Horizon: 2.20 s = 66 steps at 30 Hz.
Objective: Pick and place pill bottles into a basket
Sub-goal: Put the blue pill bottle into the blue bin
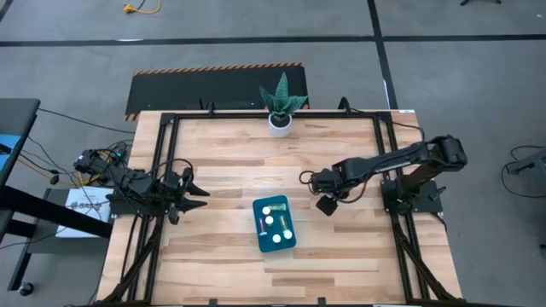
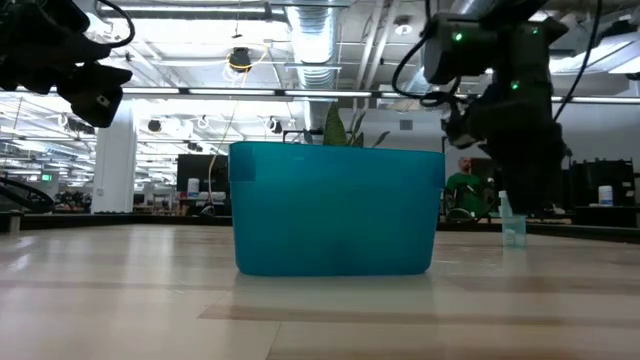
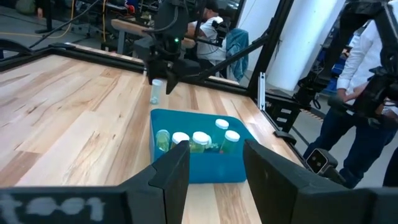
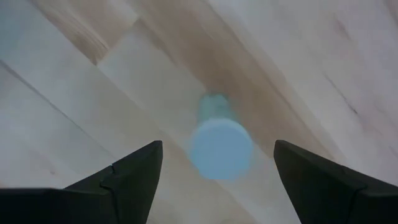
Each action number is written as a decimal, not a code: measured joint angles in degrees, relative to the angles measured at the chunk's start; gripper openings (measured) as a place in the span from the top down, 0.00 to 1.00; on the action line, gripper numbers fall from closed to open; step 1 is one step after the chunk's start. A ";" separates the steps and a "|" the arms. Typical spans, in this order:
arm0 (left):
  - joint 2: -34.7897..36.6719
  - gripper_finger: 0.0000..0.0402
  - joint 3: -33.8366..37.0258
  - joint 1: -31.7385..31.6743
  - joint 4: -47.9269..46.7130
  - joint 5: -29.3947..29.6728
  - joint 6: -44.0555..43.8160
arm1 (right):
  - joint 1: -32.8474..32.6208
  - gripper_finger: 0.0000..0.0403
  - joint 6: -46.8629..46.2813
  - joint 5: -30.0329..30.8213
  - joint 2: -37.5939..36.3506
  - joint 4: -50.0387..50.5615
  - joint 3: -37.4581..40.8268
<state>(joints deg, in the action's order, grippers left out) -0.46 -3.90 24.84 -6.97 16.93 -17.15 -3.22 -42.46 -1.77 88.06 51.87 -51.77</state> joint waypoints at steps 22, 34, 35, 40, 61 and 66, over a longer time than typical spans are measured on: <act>-0.03 0.65 0.00 0.00 -0.01 -0.05 0.00 | 0.00 0.58 1.97 -0.67 2.04 -2.12 -0.10; -0.03 0.65 0.02 -0.01 -0.01 -0.07 0.00 | 1.34 0.75 8.42 3.38 2.04 5.80 -11.61; -0.03 0.65 0.02 0.00 -0.02 -0.07 0.00 | 1.64 0.74 8.77 3.38 2.04 6.59 -13.09; -0.03 0.65 0.02 0.00 -0.01 -0.07 -0.01 | 1.49 0.76 12.38 3.13 2.04 9.20 -22.53; -0.01 0.65 0.02 0.00 0.03 -0.07 -0.01 | -9.73 0.77 23.26 -4.78 32.36 20.14 -65.59; -0.01 0.65 0.02 0.00 0.02 -0.08 0.00 | -9.92 0.77 23.04 -5.76 35.49 21.18 -65.74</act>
<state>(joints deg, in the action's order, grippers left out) -0.47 -3.88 24.84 -6.95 16.85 -17.15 -13.15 -19.42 -7.53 123.55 73.05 -117.51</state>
